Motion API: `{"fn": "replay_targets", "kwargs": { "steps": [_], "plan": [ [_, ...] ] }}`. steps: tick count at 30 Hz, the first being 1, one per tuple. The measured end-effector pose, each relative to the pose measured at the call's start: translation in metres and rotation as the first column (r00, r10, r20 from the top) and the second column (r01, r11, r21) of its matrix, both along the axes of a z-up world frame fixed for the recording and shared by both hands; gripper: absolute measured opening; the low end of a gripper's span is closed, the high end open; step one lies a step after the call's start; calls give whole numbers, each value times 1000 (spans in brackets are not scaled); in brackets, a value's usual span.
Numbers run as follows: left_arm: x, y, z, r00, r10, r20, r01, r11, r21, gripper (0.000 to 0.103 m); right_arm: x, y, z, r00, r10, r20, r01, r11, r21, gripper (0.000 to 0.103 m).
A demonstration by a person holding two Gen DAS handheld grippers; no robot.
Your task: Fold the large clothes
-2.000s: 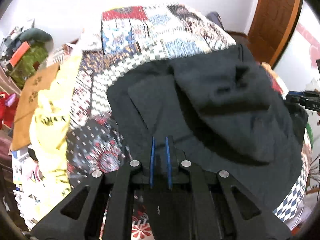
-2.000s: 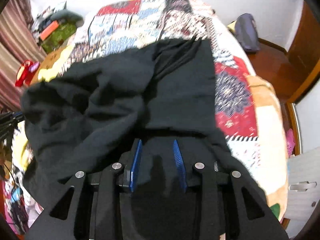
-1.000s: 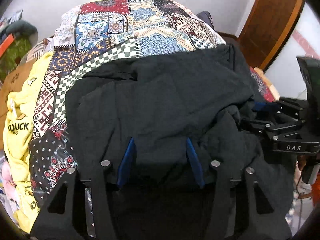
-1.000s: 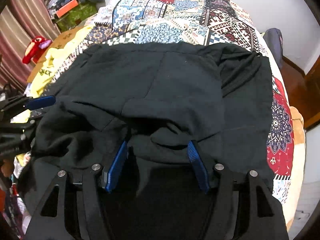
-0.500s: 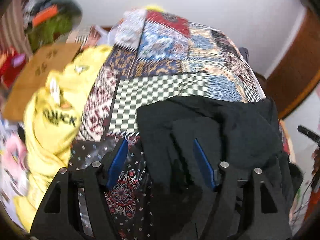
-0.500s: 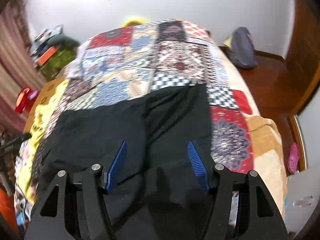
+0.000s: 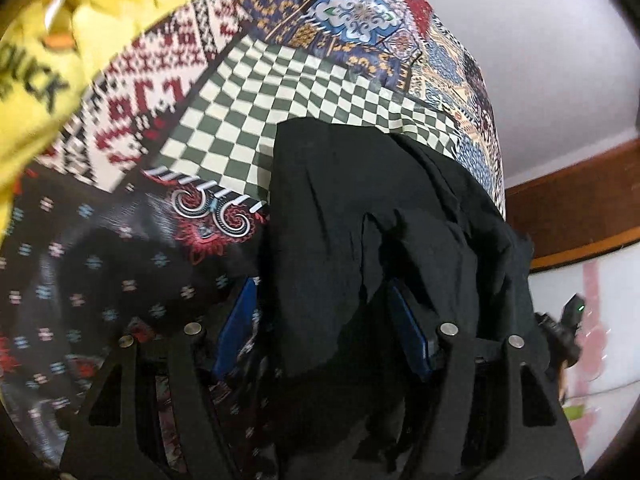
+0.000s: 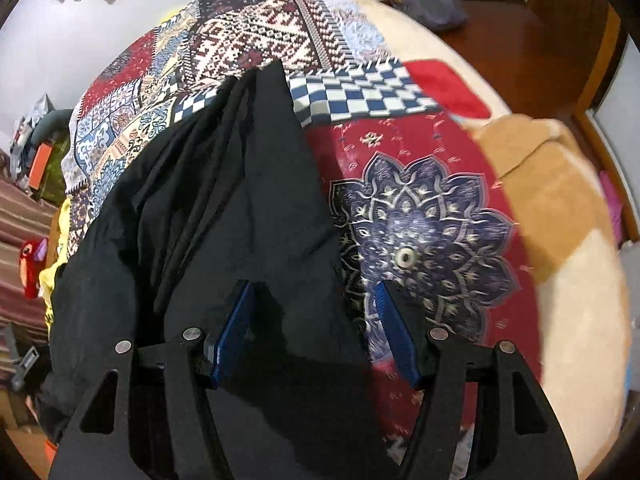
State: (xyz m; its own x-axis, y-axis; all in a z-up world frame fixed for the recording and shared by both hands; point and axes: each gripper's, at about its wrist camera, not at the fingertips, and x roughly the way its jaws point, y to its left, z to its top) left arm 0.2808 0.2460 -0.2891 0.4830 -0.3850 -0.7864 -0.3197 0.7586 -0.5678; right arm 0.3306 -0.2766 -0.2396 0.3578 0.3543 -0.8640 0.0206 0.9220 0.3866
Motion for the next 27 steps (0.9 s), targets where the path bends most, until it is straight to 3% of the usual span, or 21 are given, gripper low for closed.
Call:
{"fn": "replay_targets", "kwargs": {
  "steps": [4,7,8,10,12,16,19,27],
  "plan": [
    [4,2,-7,999,20,28,-18,998,-56,66,8,7,1,999,7,32,-8,999,34,59],
    [4,4,-13,999,30,42,-24,991,-133,50,15,11,-3,999,16,28,-18,996,85,59],
    [4,5,-12,998,35,48,-28,990,-141,46,16,15,-3,999,18,33,-20,997,76,54],
    [3,1,-6,997,34,65,-28,995,-94,35,16,21,-1,998,31,45,-34,997,65,42],
    [2,-3,2,997,24,73,-21,999,-37,25,10,22,5,998,18,62,-21,998,51,15],
    [4,-12,26,998,7,62,-11,998,64,14,-3,27,25,993,9,120,-10,1000,7,8],
    [7,-19,50,997,-16,78,4,990,142,12,-15,32,48,982,28,186,-24,999,-27,7],
    [38,-38,122,979,-97,177,39,951,305,10,-23,41,97,948,71,310,-73,997,-7,7]
  ]
}}
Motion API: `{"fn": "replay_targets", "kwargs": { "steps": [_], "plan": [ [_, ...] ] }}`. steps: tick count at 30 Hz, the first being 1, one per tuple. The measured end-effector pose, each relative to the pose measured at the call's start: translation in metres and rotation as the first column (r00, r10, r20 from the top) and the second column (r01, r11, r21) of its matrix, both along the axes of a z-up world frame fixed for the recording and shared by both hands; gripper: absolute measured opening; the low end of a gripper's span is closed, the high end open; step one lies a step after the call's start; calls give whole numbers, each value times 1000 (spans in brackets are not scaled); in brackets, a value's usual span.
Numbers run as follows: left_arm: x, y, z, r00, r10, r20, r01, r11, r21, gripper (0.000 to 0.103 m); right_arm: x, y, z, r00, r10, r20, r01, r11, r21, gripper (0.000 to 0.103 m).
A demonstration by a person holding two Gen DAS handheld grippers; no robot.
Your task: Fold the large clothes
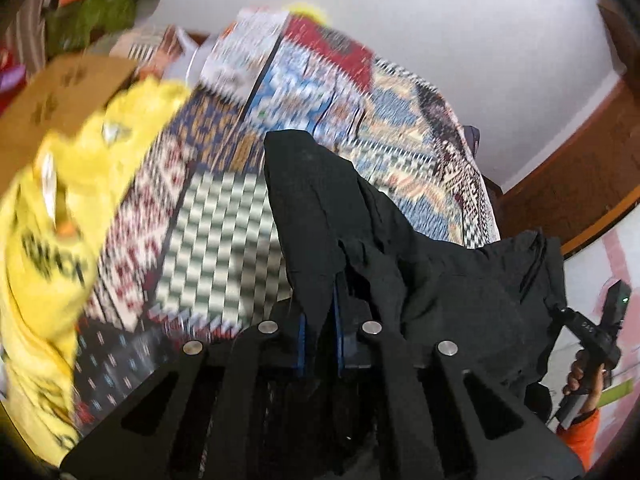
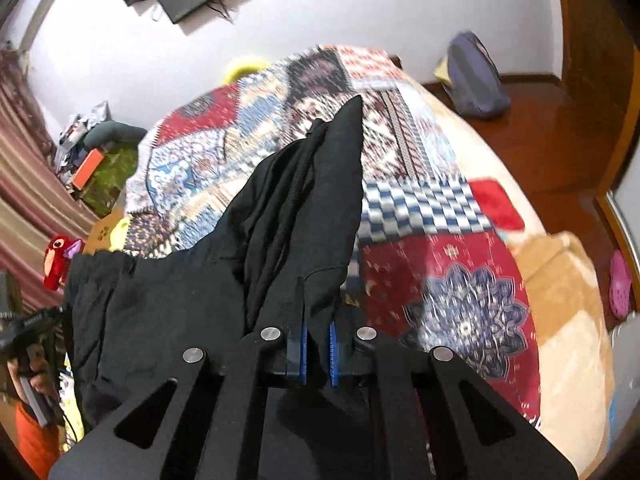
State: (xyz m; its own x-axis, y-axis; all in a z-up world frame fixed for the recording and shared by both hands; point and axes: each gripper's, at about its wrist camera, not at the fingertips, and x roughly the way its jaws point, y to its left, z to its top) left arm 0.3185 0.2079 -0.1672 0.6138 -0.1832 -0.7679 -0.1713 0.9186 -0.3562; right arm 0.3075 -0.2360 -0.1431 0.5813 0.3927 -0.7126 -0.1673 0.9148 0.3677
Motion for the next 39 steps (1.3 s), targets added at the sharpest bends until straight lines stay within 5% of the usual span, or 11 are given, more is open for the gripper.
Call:
{"fn": "replay_targets", "kwargs": {
  "steps": [7,15,23,29,35,39],
  "plan": [
    [47,-10,21,999,-23,43,18,994,112,10,35,16,0,999,-22,41,23,1000,-13,7],
    [97,-1,-12,1000,3,-10,-1,983,186,10,74,11,-26,996,-89,-11,89,996,-12,7],
    [107,16,-52,996,27,-87,-12,985,173,13,81,10,-46,995,-93,-43,91,995,-48,10],
    [95,14,-42,994,34,-106,-8,972,233,13,67,16,-30,996,-87,-17,84,986,-147,11],
    [62,5,-10,996,18,-92,13,947,322,14,34,11,-1,998,-55,18,57,983,-176,44],
    [28,-9,15,997,-22,-69,47,919,390,33,0,9,28,997,-27,72,41,977,-208,57]
  ]
}}
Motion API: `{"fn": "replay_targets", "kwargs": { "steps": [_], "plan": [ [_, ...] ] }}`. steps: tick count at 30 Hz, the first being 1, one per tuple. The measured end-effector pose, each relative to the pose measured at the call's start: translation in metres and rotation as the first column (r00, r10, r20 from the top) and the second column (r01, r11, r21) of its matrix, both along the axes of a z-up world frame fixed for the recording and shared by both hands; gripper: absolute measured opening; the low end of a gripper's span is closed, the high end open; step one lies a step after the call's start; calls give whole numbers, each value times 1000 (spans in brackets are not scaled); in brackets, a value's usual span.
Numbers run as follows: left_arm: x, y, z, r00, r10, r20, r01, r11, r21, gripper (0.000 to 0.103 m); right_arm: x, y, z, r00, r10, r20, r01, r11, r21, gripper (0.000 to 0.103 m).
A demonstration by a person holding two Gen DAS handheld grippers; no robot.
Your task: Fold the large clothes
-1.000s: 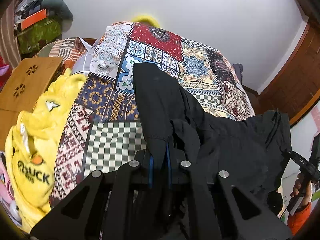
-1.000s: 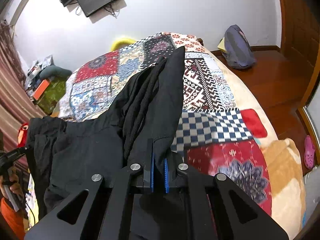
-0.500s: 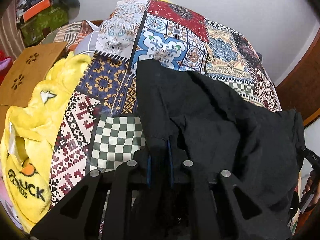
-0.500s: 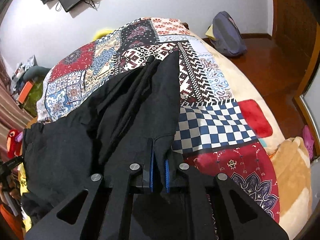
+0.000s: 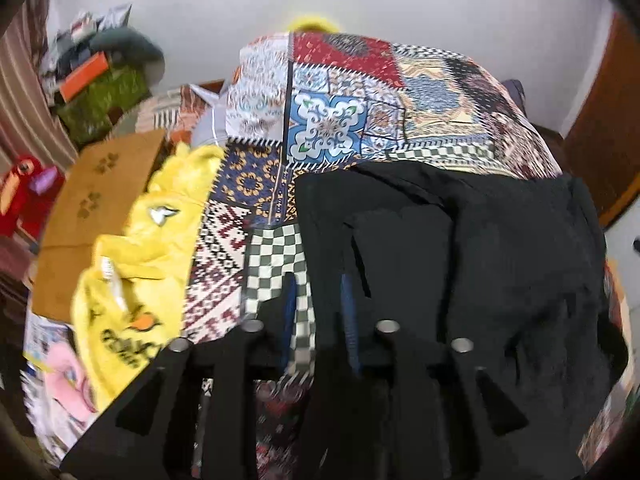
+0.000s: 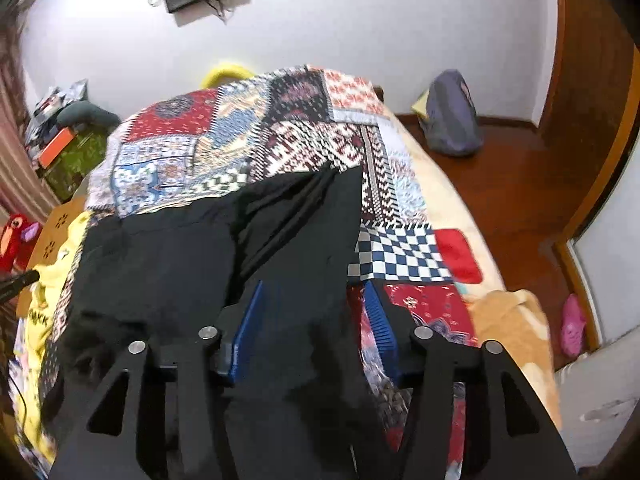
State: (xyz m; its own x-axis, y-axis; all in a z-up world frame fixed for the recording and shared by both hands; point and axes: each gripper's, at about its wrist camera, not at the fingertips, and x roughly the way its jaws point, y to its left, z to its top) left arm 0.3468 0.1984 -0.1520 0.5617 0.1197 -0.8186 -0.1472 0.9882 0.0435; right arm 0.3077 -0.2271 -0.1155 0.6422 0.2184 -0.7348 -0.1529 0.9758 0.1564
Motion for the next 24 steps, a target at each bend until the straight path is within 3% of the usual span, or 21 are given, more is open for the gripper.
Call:
{"fn": "replay_targets", "kwargs": {
  "steps": [4,13,17,24],
  "plan": [
    [-39,-12,20,999,-29,30,29,999,26,53,-34,-3,23,999,18,45,-17,1000,-23,66],
    [-114,-16,27,999,-40,16,40,999,4,63,-87,-12,27,998,50,40,-50,999,-21,71],
    [-142,-7,12,999,-27,-22,25,998,-60,63,-100,-19,15,999,43,-1,-43,999,-23,71],
    [-172,13,-45,988,28,-154,-57,980,-190,63,-115,-43,-19,994,-12,-106,15,1000,25,71]
  ]
}}
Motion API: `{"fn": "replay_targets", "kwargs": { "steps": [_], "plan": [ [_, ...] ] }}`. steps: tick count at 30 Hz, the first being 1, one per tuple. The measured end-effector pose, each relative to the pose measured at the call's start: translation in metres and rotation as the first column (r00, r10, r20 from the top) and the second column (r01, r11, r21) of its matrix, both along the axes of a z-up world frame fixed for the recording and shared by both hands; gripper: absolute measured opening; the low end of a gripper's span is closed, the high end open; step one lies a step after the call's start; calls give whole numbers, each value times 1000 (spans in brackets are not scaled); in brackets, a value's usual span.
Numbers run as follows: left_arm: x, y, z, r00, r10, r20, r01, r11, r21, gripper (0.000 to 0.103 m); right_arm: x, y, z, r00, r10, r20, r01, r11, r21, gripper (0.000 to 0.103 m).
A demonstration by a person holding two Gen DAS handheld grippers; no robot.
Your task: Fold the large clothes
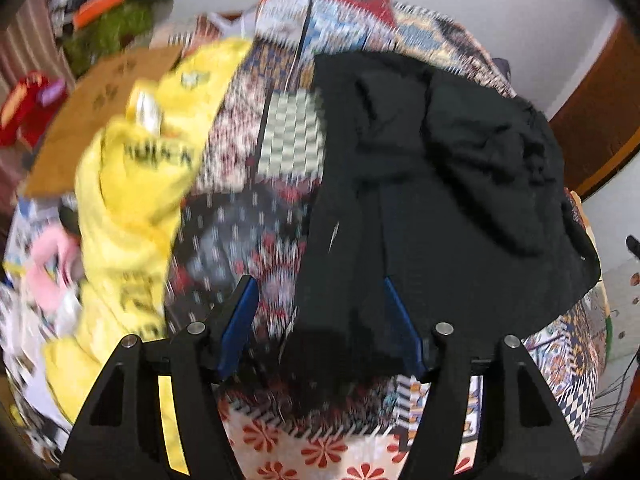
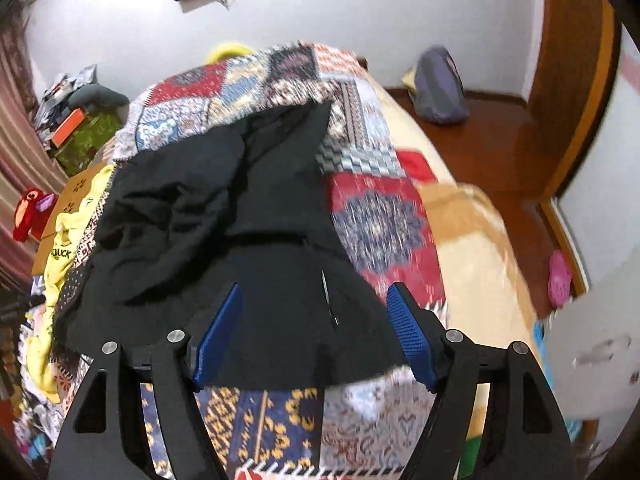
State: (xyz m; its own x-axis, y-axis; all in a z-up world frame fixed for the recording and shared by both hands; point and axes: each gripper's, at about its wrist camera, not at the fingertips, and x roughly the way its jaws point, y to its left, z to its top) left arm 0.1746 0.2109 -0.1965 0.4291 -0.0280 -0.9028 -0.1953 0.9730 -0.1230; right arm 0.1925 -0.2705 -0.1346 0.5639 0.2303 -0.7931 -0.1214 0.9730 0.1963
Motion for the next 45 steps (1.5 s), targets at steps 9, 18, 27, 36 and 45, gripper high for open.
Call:
{"fn": "replay_targets", "kwargs": {
  "steps": [9,18,27,36,45],
  "plan": [
    [-13,6,-52,993,56,-103,-71,985,-155,63,-1,-26,-57,988,-71,-137,80,995,62,71],
    [-13,-10,-50,997,13,-78,-15,999,-33,42,16,-40,-89,980,-126,-155,135,989,54,67],
    [-20,-23,-30,999,-27,-26,28,998,48,28,18,-33,-99,984,-78,-157,83,996,22,24],
    [-4,-6,16,997,-13,82,22,995,-101,24,-1,-35,-51,996,-9,-92,18,996,88,11],
    [54,9,81,973,47,224,0,979,-206,22,49,-16,30,998,26,61,-36,986,162,8]
  ]
}}
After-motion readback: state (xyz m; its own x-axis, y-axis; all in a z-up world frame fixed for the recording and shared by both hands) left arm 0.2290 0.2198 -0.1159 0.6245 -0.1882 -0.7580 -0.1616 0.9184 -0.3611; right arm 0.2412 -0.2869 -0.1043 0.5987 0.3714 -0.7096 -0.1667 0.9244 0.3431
